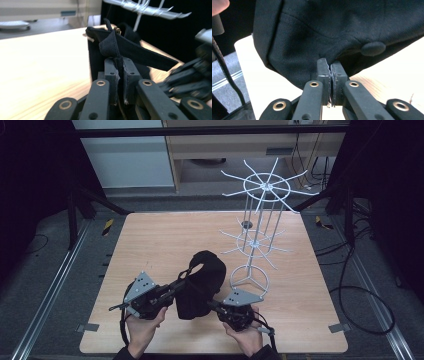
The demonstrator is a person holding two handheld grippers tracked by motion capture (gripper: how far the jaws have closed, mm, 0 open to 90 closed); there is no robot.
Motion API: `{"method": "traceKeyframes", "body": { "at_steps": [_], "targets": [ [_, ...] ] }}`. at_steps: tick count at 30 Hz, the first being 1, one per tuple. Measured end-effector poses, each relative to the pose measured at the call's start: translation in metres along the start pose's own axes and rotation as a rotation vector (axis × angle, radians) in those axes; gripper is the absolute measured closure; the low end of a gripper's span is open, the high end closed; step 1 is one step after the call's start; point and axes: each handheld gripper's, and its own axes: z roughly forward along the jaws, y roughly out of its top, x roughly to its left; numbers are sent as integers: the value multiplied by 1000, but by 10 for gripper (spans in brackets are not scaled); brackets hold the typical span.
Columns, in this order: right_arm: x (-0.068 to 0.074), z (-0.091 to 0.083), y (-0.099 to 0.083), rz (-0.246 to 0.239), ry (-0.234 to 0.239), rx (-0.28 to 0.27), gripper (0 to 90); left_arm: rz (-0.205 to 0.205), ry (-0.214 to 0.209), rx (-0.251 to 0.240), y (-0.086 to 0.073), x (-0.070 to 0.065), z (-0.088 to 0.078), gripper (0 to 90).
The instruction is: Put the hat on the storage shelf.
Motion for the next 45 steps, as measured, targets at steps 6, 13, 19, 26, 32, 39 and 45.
{"method": "traceKeyframes", "body": {
  "at_steps": [6,13,19,26,32,39,45],
  "targets": [
    [6,10,4,-15,2,58,879,18,84,86,-22,17,-2,838],
    [14,22,10,-33,10,43,856,13,143,138,-40,33,-9,839],
    [15,24,9,-40,16,-7,696,15,173,175,-48,42,-9,839],
    [9,12,10,-47,9,-73,610,16,229,219,-54,57,-10,839],
    [-11,-2,0,-34,-71,-62,577,0,262,274,-62,74,-15,838],
    [-29,-15,-12,-29,-133,-30,532,-3,290,344,-72,89,-12,836],
    [-42,-25,-23,-18,-189,-3,488,-2,305,408,-80,97,-6,828]
  ]
}}
